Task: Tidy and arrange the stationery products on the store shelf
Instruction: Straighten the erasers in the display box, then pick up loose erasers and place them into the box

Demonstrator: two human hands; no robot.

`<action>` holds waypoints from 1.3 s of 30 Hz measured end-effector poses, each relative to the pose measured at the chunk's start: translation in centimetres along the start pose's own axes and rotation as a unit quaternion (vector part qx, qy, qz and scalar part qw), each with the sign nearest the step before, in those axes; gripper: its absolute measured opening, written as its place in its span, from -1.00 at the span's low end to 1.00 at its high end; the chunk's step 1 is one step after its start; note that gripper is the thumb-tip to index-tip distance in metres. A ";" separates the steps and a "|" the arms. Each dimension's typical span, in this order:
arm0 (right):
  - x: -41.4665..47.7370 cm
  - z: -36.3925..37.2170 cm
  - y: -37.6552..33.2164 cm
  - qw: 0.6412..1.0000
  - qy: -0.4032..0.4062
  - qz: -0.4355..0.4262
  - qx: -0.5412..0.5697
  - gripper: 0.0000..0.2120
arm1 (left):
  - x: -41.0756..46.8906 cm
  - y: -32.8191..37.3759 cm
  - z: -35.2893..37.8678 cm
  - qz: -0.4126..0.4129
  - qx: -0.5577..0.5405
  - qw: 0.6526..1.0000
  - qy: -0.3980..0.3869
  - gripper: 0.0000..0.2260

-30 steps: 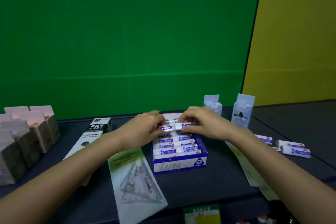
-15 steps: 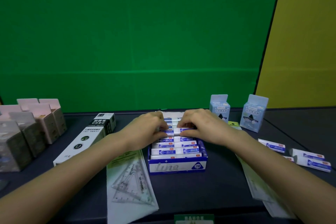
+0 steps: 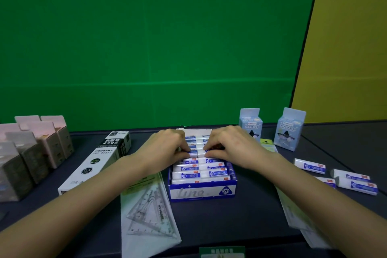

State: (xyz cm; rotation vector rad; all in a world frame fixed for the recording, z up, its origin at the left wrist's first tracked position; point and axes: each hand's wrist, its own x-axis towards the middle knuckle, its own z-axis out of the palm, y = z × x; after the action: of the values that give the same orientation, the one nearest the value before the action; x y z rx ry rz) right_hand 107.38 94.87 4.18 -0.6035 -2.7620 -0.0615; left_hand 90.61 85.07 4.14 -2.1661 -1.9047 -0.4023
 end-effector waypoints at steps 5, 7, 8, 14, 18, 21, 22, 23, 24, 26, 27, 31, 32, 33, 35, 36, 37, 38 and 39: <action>-0.1 0.0 -0.3 1.000 -0.003 0.002 -0.028 -0.75 | 0.2 0.1 -0.1 0.020 0.050 0.998 -0.020 -0.79; -0.5 -0.4 -0.3 1.000 -0.005 0.010 -0.007 -0.74 | 0.3 0.4 -0.4 0.028 0.063 0.997 -0.026 -0.78; -0.9 -0.9 -0.2 1.000 0.000 0.014 -0.002 -0.73 | 0.5 0.6 -0.6 0.028 0.065 0.997 -0.021 -0.77; -6.6 -6.3 3.6 0.997 0.036 0.066 0.001 -0.78 | 2.2 5.0 -1.7 0.075 0.020 0.996 0.039 -0.79; -12.6 -8.9 7.8 0.993 0.008 0.117 0.018 -0.84 | 4.1 9.6 -1.0 0.127 -0.039 0.991 0.007 -0.82; -16.6 -9.4 10.9 0.987 -0.018 0.154 0.036 -0.82 | 5.8 12.9 0.3 0.149 -0.054 0.987 -0.013 -0.80; -17.9 -9.4 11.9 0.985 -0.036 0.165 0.037 -0.76 | 6.4 14.1 0.8 0.152 -0.051 0.987 -0.019 -0.78; -18.9 -9.2 12.7 0.983 -0.055 0.170 0.030 -0.67 | 7.1 15.3 1.3 0.152 -0.046 0.987 -0.024 -0.76; -19.8 -8.7 13.5 0.982 -0.075 0.170 0.020 -0.60 | 7.6 16.4 1.8 0.153 -0.043 0.987 -0.029 -0.72; -21.0 -7.8 14.7 0.982 -0.094 0.165 0.020 -0.52 | 8.5 18.2 2.8 0.151 -0.041 0.986 -0.051 -0.62; -21.4 -7.2 15.0 0.982 -0.095 0.159 0.030 -0.53 | 8.9 18.9 3.2 0.147 -0.038 0.986 -0.066 -0.59; -21.7 -5.5 15.4 0.986 -0.087 0.132 0.058 -0.65 | 9.4 20.0 4.6 0.121 -0.044 0.984 -0.122 -0.60; -21.6 -5.2 15.4 0.986 -0.084 0.130 0.060 -0.68 | 9.4 20.1 4.8 0.119 -0.054 0.982 -0.134 -0.64; -21.5 -5.1 15.4 0.987 -0.083 0.128 0.058 -0.69 | 9.4 20.1 5.0 0.121 -0.064 0.980 -0.145 -0.68; -21.3 -5.1 15.5 0.986 -0.096 0.127 0.040 -0.69 | 9.5 20.1 5.2 0.129 -0.058 0.976 -0.164 -0.74; -21.1 -5.1 15.4 0.986 -0.107 0.127 0.023 -0.68 | 9.5 20.2 5.3 0.132 -0.043 0.975 -0.172 -0.75; -20.9 -5.2 15.4 0.985 -0.117 0.127 0.004 -0.68 | 9.5 20.3 5.5 0.132 -0.026 0.975 -0.176 -0.75; -20.7 -5.2 15.4 0.984 -0.123 0.127 -0.014 -0.68 | 9.5 20.4 5.5 0.131 -0.011 0.975 -0.177 -0.75; -20.5 -5.3 15.3 0.983 -0.131 0.128 -0.033 -0.68 | 9.4 20.4 5.5 0.130 -0.002 0.976 -0.174 -0.75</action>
State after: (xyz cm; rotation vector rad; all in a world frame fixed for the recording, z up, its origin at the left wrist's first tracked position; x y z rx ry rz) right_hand 132.93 99.99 2.47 -1.0488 -2.9122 -0.0165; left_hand 112.27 93.11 2.49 -2.5815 -1.7365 0.0240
